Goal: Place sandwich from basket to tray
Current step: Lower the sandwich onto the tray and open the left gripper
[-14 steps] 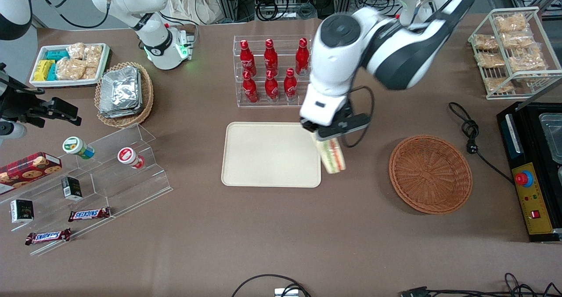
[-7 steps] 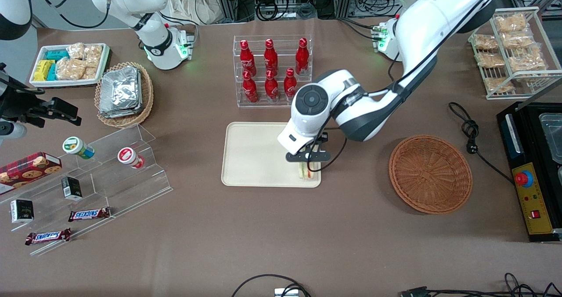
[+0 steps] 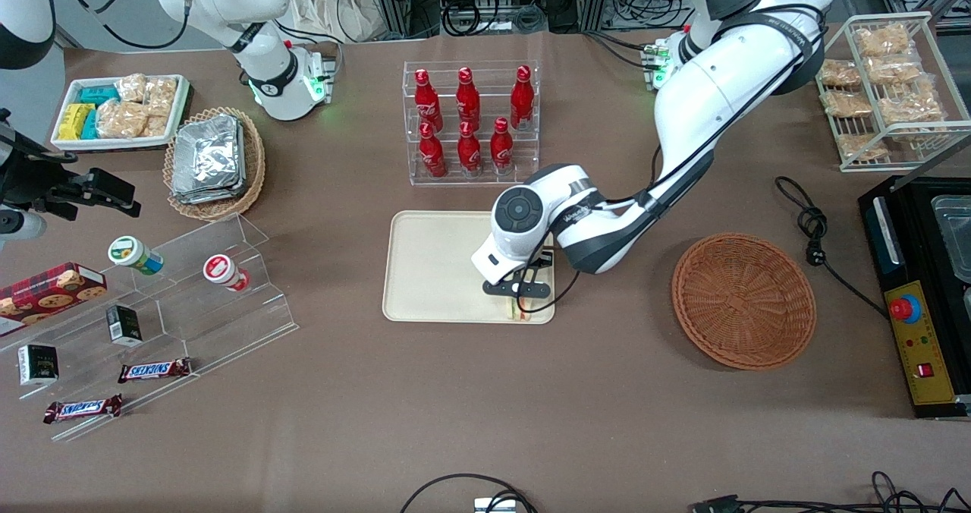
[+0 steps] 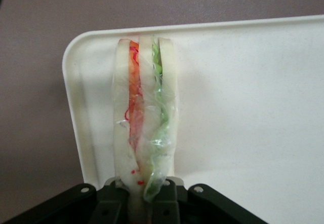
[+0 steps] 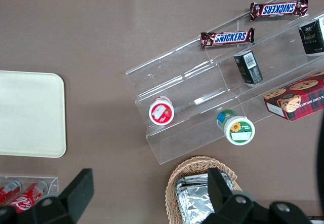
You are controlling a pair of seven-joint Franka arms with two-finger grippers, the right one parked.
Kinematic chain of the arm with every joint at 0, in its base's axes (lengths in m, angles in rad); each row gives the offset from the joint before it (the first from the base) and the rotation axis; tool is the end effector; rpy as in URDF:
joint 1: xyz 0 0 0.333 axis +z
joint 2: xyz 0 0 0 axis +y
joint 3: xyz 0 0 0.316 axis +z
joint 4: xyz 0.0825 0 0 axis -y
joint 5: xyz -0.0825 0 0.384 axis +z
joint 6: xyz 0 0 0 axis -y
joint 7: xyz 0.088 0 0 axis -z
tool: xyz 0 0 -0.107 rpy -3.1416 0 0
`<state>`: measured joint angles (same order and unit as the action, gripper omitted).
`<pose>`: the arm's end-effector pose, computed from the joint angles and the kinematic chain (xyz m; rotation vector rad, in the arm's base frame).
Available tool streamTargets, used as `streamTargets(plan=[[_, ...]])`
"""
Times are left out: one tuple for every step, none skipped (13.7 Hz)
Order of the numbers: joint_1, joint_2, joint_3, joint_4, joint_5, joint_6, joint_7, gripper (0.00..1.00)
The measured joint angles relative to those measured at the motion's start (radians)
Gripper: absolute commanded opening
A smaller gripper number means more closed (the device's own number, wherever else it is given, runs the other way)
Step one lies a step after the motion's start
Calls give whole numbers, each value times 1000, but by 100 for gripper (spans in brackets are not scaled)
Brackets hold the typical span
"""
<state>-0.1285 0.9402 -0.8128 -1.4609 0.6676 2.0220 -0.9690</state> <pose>0.5266 -0.4717 0.2280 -3.1166 0.1570 0.1280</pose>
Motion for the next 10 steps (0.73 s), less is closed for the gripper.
streamTargets(plan=[[-10, -4, 5, 2, 0, 2, 0, 90], [-16, -6, 10, 3, 0, 2, -1, 100], [-19, -6, 13, 4, 0, 4, -1, 100], [-20, -6, 17, 4, 0, 5, -1, 100], [-20, -6, 20, 3, 0, 8, -1, 100], [-20, -5, 23, 3, 0, 11, -1, 100], [-20, -5, 25, 3, 0, 12, -1, 100], [-20, -5, 26, 3, 0, 13, -1, 100], [-20, -6, 26, 4, 0, 13, -1, 100], [-20, -7, 26, 4, 0, 13, -5, 100]])
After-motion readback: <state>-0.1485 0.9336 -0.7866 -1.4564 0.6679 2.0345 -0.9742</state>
